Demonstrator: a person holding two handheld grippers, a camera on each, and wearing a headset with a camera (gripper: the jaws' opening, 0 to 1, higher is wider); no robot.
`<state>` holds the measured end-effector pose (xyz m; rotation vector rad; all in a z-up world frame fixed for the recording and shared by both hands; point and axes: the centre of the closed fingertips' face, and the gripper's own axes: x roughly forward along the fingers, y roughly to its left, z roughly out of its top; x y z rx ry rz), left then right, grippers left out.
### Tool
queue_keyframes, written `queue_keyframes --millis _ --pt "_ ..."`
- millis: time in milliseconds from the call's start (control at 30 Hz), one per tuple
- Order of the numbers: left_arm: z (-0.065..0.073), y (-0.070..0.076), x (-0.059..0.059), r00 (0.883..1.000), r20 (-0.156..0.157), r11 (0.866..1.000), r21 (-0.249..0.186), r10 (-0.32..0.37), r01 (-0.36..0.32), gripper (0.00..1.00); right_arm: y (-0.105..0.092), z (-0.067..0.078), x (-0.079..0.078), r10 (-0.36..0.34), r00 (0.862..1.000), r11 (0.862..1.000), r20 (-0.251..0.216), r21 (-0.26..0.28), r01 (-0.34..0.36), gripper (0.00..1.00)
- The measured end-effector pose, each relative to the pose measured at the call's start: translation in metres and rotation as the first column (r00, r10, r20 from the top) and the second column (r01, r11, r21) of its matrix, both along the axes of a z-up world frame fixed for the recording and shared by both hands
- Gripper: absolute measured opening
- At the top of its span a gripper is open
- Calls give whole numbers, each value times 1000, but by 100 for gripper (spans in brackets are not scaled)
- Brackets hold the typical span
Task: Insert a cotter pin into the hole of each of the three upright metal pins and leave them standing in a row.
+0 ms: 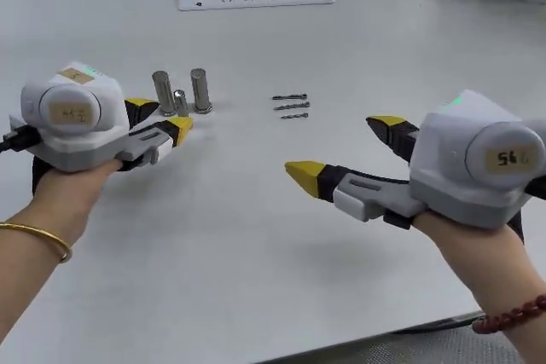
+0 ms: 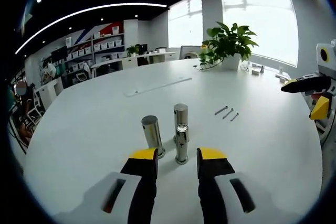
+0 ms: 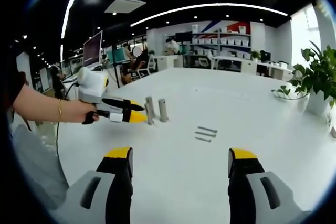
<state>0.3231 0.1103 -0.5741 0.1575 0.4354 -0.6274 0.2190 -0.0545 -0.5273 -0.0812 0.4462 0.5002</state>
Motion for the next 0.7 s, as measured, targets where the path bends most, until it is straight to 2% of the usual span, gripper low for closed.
queue_keyframes --millis 267,367,567,700 --pt "-2 -3 9 1000 -3 1000 -20 -12 12 20 -2 -7 0 -6 1000 1000 -16 -1 6 71" --pt "-2 -5 10 1000 -2 999 -32 -28 28 15 -4 -8 1 -16 1000 1000 -17 -2 16 70" --pt "-3 -10 10 998 5 997 -24 -68 68 12 -6 -12 1 -23 999 1000 -25 -4 23 70" --pt "-5 -12 10 997 -8 996 -36 -78 78 7 -6 -13 1 -22 999 1000 -26 -9 22 70"
